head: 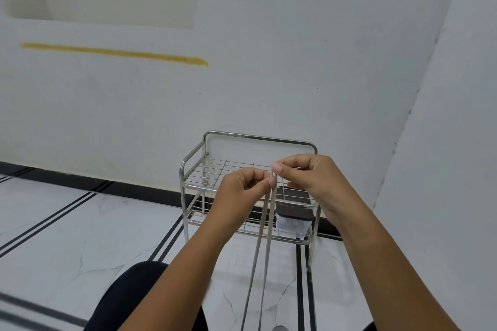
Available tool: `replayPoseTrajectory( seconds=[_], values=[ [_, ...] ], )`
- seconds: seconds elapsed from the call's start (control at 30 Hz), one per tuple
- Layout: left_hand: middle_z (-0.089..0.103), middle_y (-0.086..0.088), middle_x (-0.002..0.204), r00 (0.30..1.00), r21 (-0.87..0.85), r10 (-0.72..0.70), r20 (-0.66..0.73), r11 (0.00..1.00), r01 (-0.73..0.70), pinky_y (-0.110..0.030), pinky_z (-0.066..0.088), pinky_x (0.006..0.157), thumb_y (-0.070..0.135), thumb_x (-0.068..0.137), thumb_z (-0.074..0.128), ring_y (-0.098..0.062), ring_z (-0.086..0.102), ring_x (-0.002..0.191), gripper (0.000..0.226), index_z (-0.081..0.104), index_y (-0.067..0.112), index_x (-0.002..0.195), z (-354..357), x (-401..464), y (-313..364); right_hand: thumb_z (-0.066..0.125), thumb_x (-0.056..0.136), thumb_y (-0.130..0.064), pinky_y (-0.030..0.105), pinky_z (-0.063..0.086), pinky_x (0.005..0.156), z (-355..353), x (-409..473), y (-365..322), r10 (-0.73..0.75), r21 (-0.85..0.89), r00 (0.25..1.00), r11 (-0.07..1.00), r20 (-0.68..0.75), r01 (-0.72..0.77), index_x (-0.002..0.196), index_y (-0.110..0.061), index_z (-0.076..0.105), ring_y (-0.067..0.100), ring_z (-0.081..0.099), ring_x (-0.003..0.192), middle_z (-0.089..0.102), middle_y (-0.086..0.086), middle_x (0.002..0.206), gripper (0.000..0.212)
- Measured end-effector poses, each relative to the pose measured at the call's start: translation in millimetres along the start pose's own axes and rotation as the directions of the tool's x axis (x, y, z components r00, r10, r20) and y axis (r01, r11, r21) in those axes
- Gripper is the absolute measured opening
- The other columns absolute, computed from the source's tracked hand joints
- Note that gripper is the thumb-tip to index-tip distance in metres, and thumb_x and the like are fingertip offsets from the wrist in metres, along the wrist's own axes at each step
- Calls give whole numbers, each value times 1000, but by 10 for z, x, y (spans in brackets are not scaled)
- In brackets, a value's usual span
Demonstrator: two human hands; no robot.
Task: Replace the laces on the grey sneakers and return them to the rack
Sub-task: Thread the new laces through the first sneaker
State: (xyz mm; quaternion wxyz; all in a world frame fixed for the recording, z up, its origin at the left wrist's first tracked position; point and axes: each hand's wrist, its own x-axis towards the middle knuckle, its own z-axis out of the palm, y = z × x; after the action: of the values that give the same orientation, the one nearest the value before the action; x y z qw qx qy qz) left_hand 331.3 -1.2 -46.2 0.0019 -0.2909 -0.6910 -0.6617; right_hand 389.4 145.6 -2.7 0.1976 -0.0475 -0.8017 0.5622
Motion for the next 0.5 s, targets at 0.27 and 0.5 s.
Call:
replayPoseTrajectory(
  seconds=[0.27,0.5],
  values=[
    [65,8,78,933,210,-78,-352,964,160,-23,48,68,27,88,66,-10,61,74,8,67,20,85,-143,68,-386,52,98,-25,24,53,72,56,102,454,33,-68,940,996,-341,-59,95,-20,59,13,68,85,70,-4,88,9],
    [70,-1,81,760,215,-424,-493,787,579,-33,56,71,19,90,48,-19,68,76,14,61,13,87,-32,-274,-1621,48,93,-3,40,55,88,639,-348,2252,592,-279,781,730,-198,-624,114,5,64,29,67,94,66,20,108,28]
  ],
)
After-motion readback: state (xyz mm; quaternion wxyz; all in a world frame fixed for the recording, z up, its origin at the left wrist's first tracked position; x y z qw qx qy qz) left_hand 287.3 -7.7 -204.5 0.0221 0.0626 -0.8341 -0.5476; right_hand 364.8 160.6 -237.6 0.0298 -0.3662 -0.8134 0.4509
